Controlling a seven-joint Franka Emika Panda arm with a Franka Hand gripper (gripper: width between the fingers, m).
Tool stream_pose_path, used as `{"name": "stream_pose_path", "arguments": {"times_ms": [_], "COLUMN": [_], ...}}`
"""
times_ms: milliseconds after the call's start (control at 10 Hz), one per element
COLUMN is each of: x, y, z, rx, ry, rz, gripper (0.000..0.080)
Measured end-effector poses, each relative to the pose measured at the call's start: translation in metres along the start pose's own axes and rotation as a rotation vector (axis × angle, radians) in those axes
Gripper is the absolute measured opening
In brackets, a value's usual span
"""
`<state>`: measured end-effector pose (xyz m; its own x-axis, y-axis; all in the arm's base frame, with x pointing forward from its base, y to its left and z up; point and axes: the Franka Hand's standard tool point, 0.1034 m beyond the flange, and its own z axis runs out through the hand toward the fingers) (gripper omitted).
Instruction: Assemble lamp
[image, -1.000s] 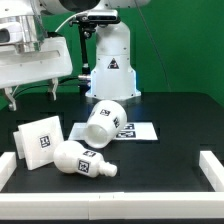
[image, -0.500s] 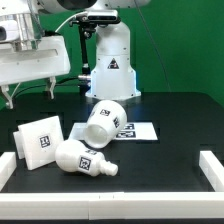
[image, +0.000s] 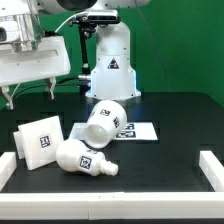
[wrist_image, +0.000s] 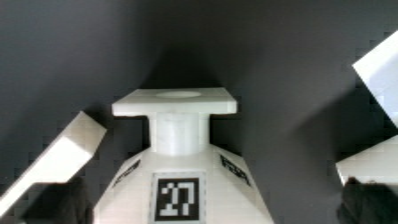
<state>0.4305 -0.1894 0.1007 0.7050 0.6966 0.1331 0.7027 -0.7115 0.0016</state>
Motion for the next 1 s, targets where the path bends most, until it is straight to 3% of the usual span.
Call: {"name": "stream_pose_path", "arguments": {"times_ms": [300,500,1000], "x": [-0.002,-0.001,-0.001], "y": [0.01,0.013,0.017], "z": [0.013,0.024,0.028], "rx": [-0.049,-0.001,-0.004], "ry": [-0.013,-0.018,-0.02], "rz": [-0.004,-0.001,0.015], "gripper": [0.07,0.07,0.07]}}
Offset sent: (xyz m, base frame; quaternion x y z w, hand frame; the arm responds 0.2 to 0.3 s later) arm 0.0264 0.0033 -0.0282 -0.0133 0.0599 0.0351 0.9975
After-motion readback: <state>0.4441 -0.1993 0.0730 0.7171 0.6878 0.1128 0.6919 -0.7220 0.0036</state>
